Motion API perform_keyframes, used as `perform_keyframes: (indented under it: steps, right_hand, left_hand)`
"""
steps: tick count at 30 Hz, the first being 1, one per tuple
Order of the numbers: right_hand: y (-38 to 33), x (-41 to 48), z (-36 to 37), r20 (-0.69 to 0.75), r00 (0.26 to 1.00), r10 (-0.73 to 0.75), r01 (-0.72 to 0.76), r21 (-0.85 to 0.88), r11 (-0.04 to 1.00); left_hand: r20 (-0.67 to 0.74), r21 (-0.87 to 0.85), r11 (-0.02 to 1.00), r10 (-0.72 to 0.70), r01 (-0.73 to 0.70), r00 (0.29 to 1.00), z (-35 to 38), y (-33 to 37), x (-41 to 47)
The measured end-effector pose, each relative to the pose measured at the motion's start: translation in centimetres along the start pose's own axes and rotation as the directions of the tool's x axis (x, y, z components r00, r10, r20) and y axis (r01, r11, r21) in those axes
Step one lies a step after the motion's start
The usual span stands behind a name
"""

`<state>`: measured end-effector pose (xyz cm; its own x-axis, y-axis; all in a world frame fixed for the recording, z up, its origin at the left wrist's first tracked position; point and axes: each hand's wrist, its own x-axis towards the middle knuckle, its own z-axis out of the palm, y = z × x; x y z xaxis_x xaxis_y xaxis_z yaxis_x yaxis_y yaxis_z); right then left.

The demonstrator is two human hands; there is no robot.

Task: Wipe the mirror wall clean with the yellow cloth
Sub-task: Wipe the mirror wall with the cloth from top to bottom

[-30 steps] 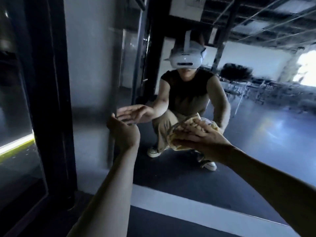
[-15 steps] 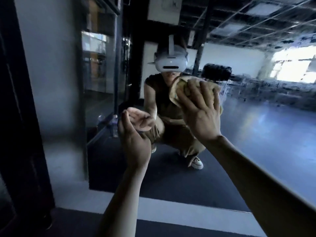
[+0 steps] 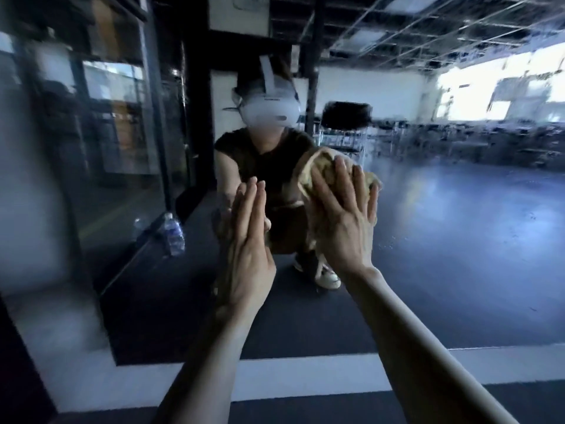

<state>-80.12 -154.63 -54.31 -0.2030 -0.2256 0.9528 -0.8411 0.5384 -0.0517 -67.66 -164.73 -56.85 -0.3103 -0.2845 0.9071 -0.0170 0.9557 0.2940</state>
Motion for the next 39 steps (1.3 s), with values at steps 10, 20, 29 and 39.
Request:
perform_keyframes:
  steps: [10, 20, 29, 39]
  right_hand:
    - [4.3, -11.7, 0.6, 0.23, 0.973, 0.004, 0.004, -0.035, 0.999]
    - [6.7, -0.4, -3.8, 0.062, 0.967, 0.245, -0.252, 0.155, 0.955]
    - [9.9, -13.3, -1.4, 0.161, 0.928, 0.337, -0.351, 0.068, 0.934]
    - [10.7, 5.3, -5.6, -0.071, 0.927, 0.368, -0.347, 0.21, 0.914]
  left_hand:
    - [0.178, 0.012, 0.992, 0.119, -0.123, 0.977, 4.9, 4.4, -1.4]
    - [0.175, 0.011, 0.99, 0.137, -0.141, 0.975, 7.3, 6.0, -1.3]
    - [0.213, 0.054, 0.987, 0.137, -0.152, 0.967, 9.0, 6.7, -2.5]
    - [0.187, 0.038, 0.933, 0.346, -0.359, 0.919, 10.6, 10.2, 0.4]
